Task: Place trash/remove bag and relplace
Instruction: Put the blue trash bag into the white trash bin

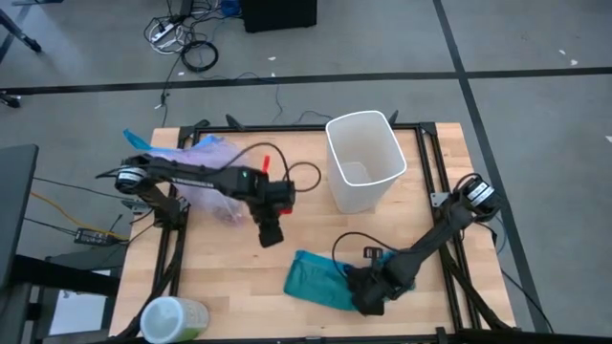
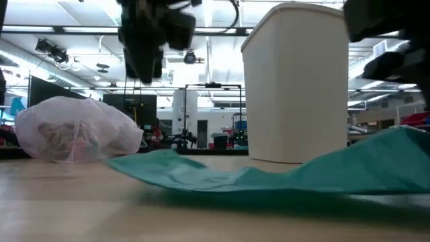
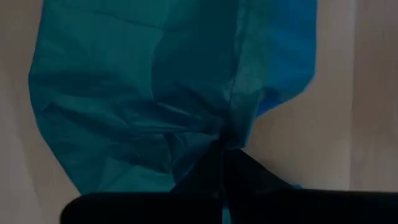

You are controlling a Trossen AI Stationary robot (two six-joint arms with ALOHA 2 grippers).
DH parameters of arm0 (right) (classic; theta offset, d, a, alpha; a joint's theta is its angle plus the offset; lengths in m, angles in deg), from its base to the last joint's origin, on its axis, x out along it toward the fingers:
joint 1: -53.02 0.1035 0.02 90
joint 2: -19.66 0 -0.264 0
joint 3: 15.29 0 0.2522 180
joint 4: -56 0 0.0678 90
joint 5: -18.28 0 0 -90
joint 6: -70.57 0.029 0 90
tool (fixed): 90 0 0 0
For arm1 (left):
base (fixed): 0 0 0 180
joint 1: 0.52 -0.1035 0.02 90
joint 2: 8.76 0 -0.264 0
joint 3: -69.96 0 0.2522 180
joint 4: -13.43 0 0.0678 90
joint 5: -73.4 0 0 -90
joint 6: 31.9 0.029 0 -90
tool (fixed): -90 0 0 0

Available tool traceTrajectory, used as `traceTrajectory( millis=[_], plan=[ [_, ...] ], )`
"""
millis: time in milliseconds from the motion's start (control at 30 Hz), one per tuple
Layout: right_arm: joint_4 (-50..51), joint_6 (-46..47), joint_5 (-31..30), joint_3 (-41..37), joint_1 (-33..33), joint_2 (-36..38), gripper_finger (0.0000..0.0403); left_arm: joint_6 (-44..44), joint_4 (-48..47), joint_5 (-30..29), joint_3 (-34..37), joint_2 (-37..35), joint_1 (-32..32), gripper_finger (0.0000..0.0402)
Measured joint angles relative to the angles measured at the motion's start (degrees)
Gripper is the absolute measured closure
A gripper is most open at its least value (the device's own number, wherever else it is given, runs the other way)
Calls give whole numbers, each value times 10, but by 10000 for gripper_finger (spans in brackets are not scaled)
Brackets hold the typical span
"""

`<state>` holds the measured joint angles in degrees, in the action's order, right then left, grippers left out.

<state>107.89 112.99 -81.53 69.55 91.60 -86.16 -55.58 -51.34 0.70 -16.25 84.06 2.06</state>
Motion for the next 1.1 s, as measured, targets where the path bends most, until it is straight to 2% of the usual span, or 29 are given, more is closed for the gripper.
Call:
traceTrajectory(
  millis=[133,300,600,800,933,1100],
  plan=[
    [-27,-60,6,11,-31,0,403,-60,182,60,75,0,13,395],
    [-94,-113,19,11,-60,0,403,-138,357,80,144,4,22,395],
    [-97,-205,69,21,-91,0,403,-204,506,87,216,29,29,394],
    [-83,-232,75,61,-110,0,403,-246,658,133,221,79,29,394],
    [-81,-232,58,76,-120,0,403,-250,738,142,220,100,30,394],
    [-83,-234,51,77,-123,0,403,-218,770,142,220,118,31,394]
  ],
)
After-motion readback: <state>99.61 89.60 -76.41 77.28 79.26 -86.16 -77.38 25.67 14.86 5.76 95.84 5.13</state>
